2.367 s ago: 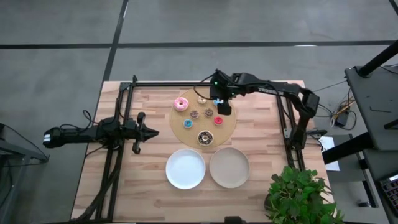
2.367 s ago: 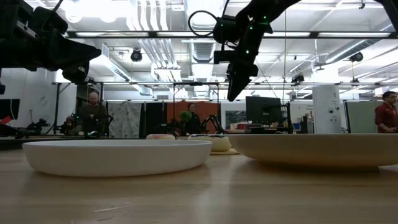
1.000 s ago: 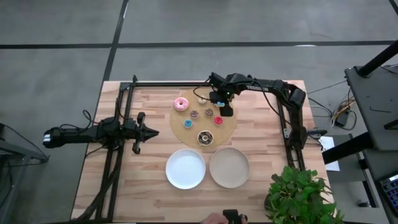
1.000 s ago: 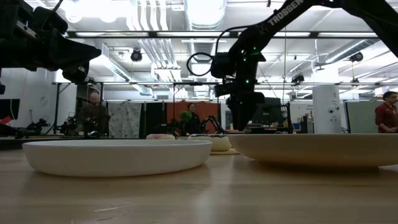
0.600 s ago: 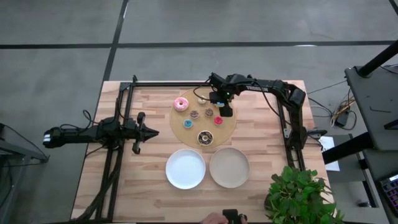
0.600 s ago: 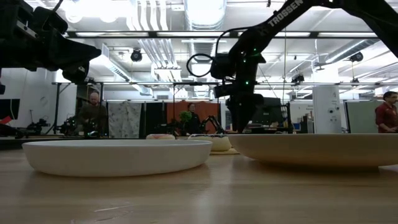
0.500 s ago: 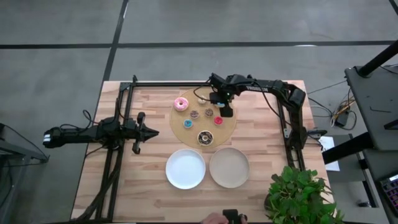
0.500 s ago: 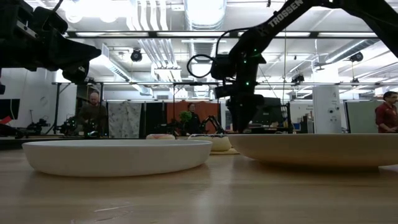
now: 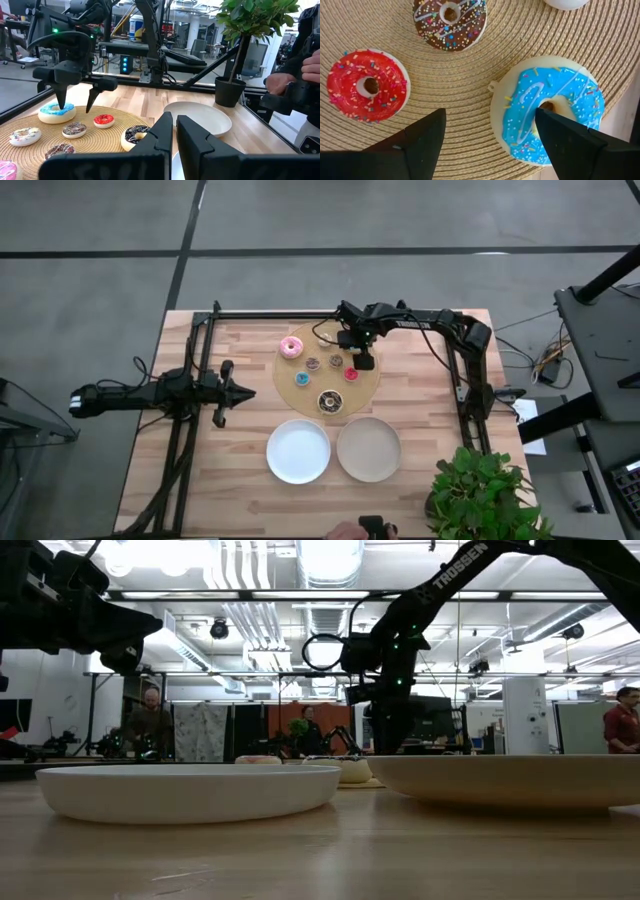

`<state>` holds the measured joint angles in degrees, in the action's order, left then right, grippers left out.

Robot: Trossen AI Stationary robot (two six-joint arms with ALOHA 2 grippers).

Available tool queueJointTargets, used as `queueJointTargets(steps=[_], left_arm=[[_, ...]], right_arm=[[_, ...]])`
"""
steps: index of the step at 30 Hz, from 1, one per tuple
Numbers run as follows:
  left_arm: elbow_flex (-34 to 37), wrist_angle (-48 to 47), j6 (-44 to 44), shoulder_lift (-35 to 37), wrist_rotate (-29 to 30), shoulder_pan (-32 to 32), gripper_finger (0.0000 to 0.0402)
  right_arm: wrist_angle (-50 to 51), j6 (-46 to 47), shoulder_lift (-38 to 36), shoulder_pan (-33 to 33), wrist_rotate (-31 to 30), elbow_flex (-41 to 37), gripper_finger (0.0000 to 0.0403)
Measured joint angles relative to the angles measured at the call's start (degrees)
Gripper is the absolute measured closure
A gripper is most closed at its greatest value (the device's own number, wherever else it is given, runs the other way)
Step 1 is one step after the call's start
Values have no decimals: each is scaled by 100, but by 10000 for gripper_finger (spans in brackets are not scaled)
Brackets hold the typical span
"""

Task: Pick & Place donuts
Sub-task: Put the big blue donut on the brown plate

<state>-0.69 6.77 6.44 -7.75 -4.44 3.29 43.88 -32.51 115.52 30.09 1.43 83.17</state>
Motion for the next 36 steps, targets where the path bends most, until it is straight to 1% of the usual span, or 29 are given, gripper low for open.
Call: queueJointTargets(steps=[4,7,15,23,29,36], left_arm=[[2,-1,0,0,1,-2,402],[2,-1,0,1,-1,0,402],[0,-1,0,0,-1,0,402],[1,-1,1,1,0,-2,402],[0,-3,2,0,-1,-2,402],[1,-1,0,2,-1,-1,402]], right_arm=[[-68,-4,0,9,-17,-6,105],[-105,-10,0,23,-151,-6,107],[-103,-24,0,61,-159,-6,108],[-127,60,308,56,-159,-4,114],[-140,83,348,56,-157,2,115],[-140,101,348,57,-155,2,129]])
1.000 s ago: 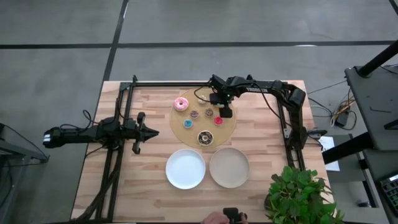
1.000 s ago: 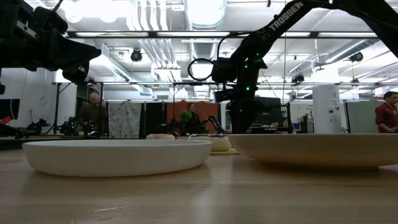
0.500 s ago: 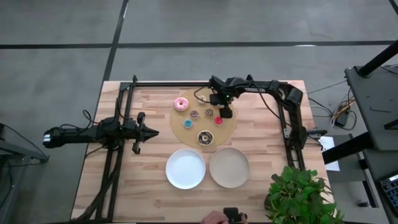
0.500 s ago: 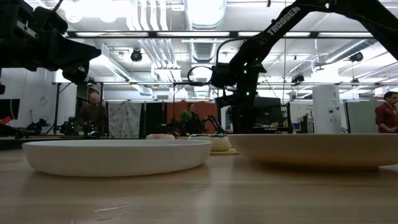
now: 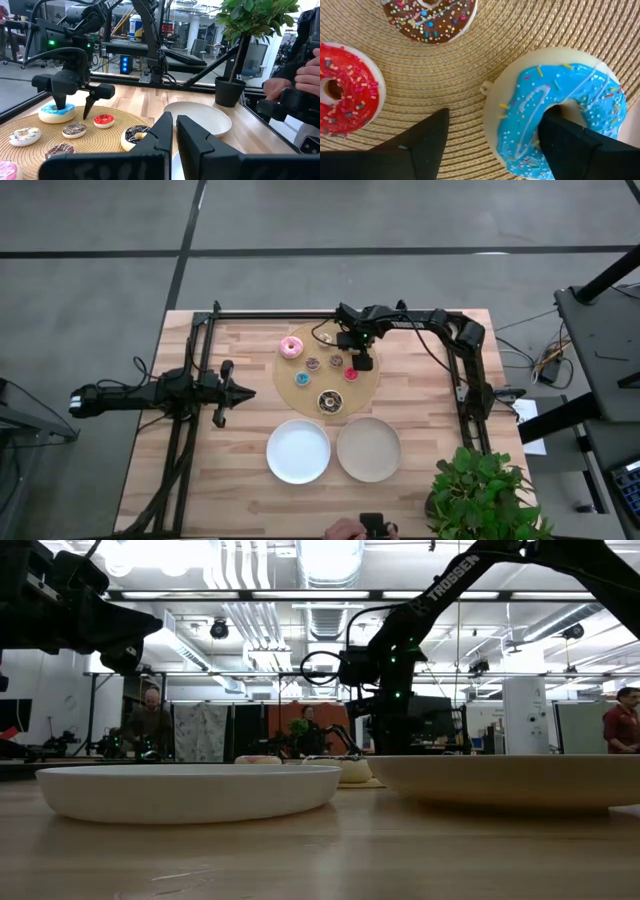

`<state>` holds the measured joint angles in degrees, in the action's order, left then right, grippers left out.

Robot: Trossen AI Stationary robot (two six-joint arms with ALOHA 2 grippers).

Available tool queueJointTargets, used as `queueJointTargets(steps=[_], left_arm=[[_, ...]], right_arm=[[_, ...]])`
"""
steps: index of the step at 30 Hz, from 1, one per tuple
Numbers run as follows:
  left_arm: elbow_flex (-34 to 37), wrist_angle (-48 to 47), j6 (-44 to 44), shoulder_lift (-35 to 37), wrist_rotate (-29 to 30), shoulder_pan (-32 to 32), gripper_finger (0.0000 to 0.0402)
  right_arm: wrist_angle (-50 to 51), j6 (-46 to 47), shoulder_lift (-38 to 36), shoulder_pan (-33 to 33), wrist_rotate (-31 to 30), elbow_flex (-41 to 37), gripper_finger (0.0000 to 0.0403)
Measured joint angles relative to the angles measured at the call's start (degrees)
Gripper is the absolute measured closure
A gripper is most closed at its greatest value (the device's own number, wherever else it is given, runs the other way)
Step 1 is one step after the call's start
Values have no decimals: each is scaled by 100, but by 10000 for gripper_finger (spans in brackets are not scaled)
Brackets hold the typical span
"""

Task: Pick & Place donuts
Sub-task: Put the big blue donut on the brown plate

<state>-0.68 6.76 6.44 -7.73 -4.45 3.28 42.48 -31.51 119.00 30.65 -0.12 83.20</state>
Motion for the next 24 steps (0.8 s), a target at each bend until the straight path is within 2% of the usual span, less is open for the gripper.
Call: queueJointTargets(steps=[24], left_arm=[[-1,0,0,-2,0,1,402]], right_arm=[[-13,-20,-42,2,-9,-7,255]])
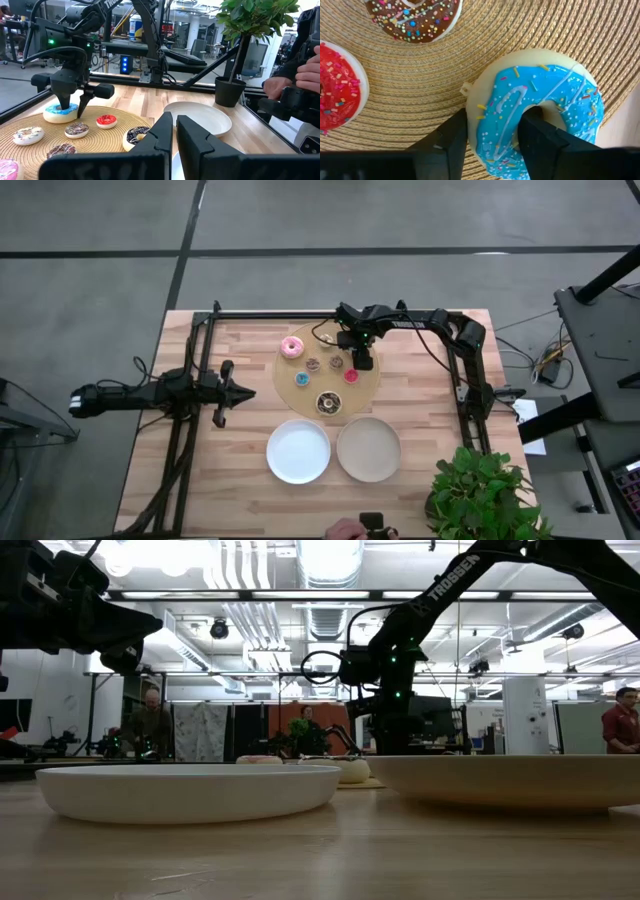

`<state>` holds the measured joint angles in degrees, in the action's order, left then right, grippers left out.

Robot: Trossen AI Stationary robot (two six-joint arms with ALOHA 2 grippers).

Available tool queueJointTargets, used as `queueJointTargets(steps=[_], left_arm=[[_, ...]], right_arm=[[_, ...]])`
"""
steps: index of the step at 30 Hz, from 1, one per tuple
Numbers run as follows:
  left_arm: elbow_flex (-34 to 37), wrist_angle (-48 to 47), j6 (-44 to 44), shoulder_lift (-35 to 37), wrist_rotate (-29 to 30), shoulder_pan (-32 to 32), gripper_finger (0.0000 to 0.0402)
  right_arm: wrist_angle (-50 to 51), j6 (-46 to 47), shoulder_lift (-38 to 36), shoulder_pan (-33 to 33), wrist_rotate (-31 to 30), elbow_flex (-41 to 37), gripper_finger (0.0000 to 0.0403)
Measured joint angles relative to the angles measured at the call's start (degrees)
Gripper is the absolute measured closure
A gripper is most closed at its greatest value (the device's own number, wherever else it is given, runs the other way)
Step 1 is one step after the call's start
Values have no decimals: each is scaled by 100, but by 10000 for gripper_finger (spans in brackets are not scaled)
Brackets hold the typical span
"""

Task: Pick & Place donuts
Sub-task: Put the big blue donut on the brown plate

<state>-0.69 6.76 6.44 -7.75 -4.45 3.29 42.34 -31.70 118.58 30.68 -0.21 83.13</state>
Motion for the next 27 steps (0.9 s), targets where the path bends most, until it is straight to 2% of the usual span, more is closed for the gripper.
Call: queueJointTargets(steps=[13,27], left_arm=[[1,0,1,1,0,0,402],[1,1,0,1,0,-1,402]], right_arm=[[-23,2,-113,9,11,-2,279],[267,308,-1012,-51,14,-2,268]])
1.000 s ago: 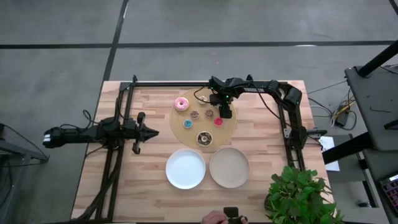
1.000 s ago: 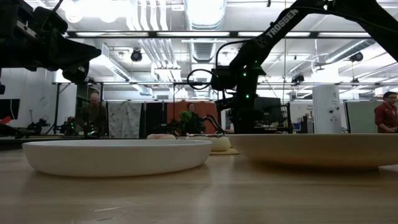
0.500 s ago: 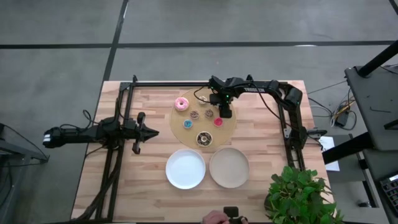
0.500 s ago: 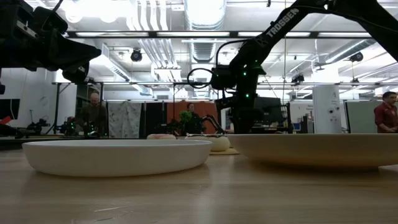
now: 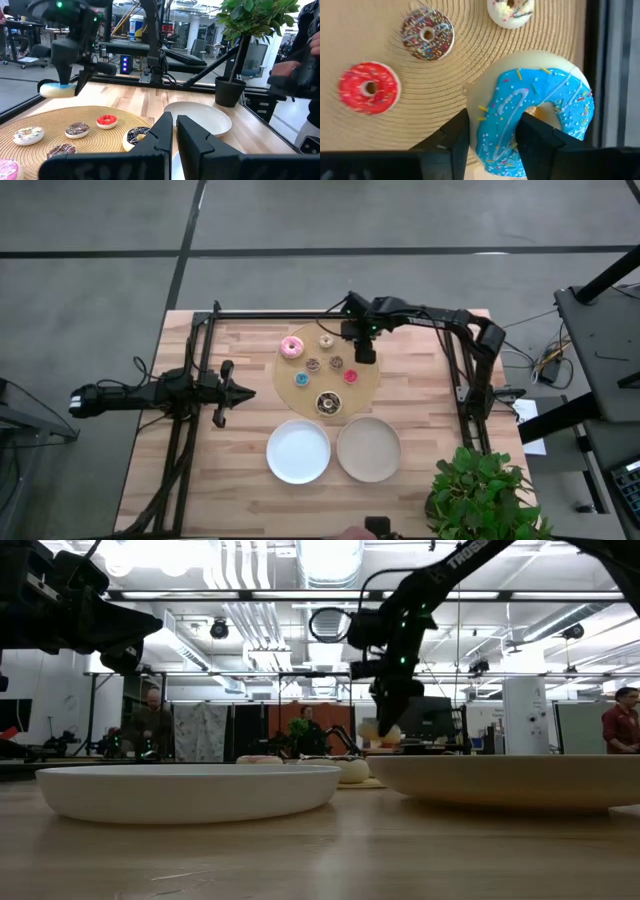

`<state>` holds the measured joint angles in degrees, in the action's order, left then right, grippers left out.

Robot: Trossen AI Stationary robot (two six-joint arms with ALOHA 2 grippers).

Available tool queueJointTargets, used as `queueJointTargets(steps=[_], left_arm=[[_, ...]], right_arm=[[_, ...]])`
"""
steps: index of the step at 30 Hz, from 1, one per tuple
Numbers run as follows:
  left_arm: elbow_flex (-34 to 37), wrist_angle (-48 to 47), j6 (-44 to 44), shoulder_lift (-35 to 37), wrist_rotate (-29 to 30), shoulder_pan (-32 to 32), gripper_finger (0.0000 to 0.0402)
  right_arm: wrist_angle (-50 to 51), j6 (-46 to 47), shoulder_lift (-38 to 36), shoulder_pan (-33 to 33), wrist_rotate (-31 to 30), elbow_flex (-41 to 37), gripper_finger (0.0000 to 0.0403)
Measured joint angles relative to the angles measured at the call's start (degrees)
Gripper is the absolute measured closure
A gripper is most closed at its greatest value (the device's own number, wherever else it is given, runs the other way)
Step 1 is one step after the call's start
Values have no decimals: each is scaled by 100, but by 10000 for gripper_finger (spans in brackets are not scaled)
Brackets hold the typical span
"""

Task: Pick & Place donuts
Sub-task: Put the big blue donut on the brown plate

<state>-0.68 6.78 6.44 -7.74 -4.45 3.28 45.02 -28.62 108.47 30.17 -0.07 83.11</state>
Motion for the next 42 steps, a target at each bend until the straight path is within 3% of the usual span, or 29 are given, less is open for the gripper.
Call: queueJointTargets(steps=[17,30,42], left_arm=[[1,-1,0,0,0,1,402],[-1,-1,0,1,0,1,402],[-1,-1,0,1,2,1,402]], right_arm=[[662,948,-854,-1117,7,0,265],[1040,1992,-872,-2283,10,-33,275],[1048,1917,-972,-3146,10,-335,266]])
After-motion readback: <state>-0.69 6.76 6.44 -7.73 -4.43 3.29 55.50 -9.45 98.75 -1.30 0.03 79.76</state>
